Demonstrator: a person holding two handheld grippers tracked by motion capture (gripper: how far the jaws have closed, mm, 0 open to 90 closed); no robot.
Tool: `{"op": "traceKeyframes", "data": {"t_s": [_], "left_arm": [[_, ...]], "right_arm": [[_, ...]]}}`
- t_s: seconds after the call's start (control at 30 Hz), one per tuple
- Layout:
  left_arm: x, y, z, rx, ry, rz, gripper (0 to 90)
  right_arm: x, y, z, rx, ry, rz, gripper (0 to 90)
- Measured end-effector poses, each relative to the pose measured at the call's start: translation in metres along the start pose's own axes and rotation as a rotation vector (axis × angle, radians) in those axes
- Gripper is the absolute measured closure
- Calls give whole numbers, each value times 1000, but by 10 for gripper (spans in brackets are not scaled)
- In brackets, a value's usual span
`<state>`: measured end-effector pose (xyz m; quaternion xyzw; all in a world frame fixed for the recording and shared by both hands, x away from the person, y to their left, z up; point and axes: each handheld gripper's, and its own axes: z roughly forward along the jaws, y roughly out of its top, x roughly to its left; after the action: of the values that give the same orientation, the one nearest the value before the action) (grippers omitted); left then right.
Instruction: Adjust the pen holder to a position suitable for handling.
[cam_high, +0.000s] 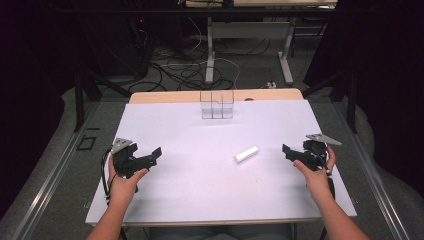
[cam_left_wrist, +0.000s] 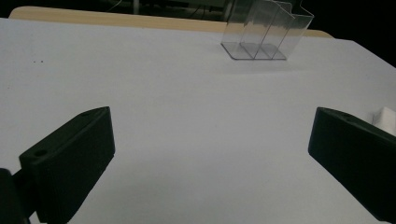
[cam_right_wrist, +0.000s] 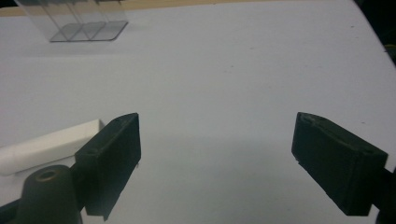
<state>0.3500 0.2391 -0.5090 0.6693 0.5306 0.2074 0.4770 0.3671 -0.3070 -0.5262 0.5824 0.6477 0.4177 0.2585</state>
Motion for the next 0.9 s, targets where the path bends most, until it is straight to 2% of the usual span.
{"op": "traceKeyframes", "data": {"t_s": [0.03,0.13,0.3,0.53,0.63,0.73,0.9], "left_arm": [[0,0,0,2,0,8,4],[-1,0,0,13,-4,22,4],[1,-3,1,22,-14,-5,4],[2,-7,0,37,-8,-14,5],[1,-8,-2,27,8,-16,7],[1,-9,-3,29,13,-14,13],[1,-10,-4,32,24,-8,20]], "right_arm": [[1,0,0,4,20,-1,153],[4,0,2,13,28,-20,154],[14,5,6,20,44,-32,154],[29,9,13,37,67,-54,157],[36,17,13,45,83,-123,185],[45,27,13,59,81,-220,246],[60,46,20,97,100,-332,287]]}}
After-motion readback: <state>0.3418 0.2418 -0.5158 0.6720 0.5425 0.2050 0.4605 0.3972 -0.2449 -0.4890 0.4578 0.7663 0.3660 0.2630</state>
